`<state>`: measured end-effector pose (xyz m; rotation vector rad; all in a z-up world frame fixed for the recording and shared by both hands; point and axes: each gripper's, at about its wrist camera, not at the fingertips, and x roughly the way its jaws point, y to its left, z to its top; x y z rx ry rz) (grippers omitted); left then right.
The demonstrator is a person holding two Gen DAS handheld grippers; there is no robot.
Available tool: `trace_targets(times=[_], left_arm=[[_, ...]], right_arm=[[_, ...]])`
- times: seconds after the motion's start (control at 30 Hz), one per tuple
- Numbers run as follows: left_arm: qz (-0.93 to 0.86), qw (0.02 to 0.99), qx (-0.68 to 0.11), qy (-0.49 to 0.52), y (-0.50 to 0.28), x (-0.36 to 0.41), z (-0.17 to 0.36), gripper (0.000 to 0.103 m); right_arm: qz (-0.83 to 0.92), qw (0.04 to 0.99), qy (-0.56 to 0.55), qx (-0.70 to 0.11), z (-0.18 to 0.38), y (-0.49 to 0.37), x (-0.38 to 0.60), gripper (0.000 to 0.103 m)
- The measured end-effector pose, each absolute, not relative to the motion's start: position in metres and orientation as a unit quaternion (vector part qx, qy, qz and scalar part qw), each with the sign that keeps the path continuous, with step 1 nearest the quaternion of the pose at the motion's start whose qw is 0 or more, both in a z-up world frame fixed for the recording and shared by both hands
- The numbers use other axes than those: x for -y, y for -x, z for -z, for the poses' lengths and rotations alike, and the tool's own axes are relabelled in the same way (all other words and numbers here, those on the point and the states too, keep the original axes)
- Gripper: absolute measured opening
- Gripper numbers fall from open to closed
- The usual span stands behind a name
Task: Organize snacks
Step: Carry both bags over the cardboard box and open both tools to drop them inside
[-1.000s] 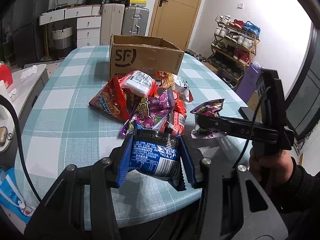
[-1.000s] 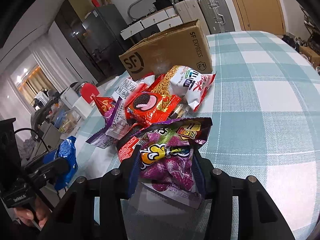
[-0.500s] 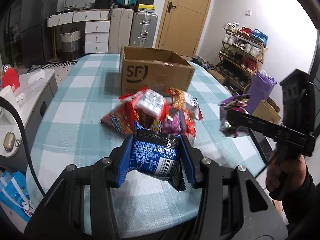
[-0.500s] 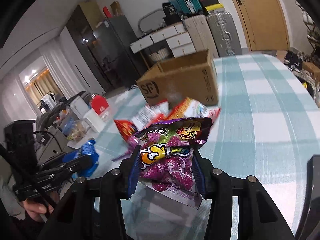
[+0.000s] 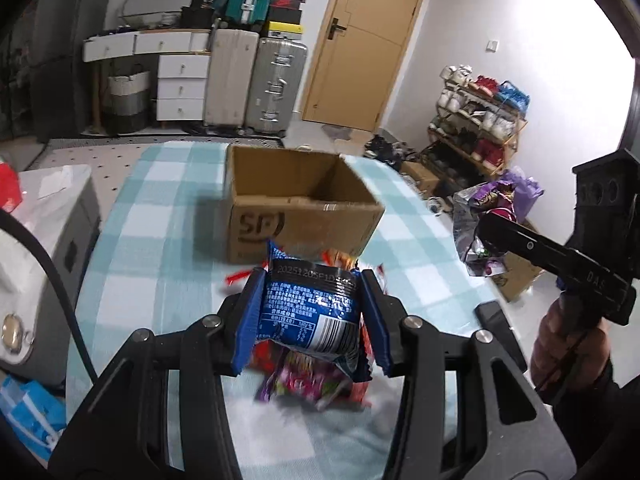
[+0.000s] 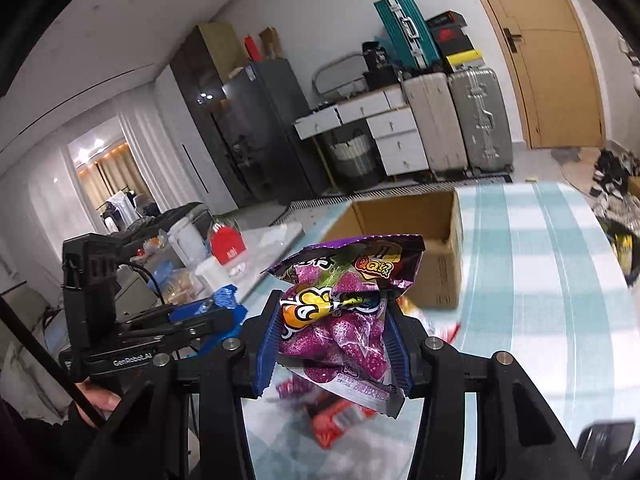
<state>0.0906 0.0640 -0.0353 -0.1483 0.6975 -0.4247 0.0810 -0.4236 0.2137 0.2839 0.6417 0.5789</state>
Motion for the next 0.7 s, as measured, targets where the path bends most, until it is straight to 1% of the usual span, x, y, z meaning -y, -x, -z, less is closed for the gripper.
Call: trace_targets(times=[0.2,0.4,0.53,0.7], left_arm=[[0.191,0.923,-0.326,0.073,-0.145,-0.072,-0.001,0.043],[0.194,0.920,-0.330,0.084,-0.205,-0.070,-0.029,0.043],[0.201,0.915,-0.339,0.085,-0.244,-0.062,-0.039,0.043],[0.200,0.916,-0.344,0.052,-0.285,-0.045,-0.051,0.043]], right_arm=[[-0.292,0.902,-0.130,-0.291,-0.249,-0.121,0.424,0.048],[-0.297,0.906,-0.115,-0.278,-0.278,-0.164,0.415,0.048],[-0.302,0.906,-0.103,-0.278,-0.290,-0.193,0.404,0.048],[-0.303,0.906,-0.094,-0.280,-0.291,-0.224,0.394,0.048]])
